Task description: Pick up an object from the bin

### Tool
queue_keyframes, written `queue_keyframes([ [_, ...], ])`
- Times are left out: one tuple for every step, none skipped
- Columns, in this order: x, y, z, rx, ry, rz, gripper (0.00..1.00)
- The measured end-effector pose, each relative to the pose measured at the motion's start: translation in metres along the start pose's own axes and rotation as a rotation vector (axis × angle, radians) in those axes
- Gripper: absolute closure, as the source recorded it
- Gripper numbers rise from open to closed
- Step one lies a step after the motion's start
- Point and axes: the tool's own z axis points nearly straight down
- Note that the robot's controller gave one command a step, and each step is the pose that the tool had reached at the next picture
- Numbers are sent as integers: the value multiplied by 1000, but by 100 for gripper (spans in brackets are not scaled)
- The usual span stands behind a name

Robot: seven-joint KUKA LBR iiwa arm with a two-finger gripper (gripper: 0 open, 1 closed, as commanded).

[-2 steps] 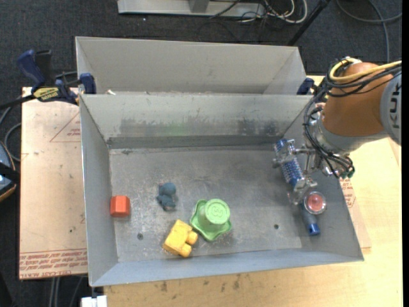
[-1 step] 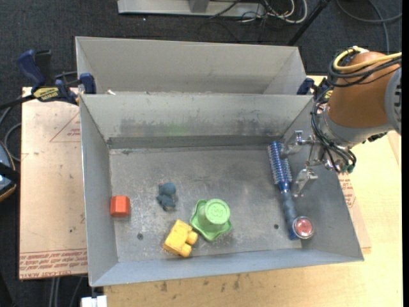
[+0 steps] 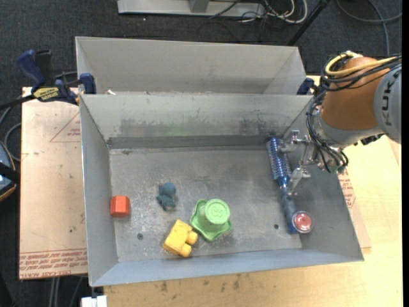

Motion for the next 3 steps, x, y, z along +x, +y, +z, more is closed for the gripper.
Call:
queue_keyframes([
  [2, 13, 8, -4, 7, -345, 0],
  [-27, 8, 37, -23, 14, -587, 0],
  [-28, 8, 36, -17, 7, -596, 100],
])
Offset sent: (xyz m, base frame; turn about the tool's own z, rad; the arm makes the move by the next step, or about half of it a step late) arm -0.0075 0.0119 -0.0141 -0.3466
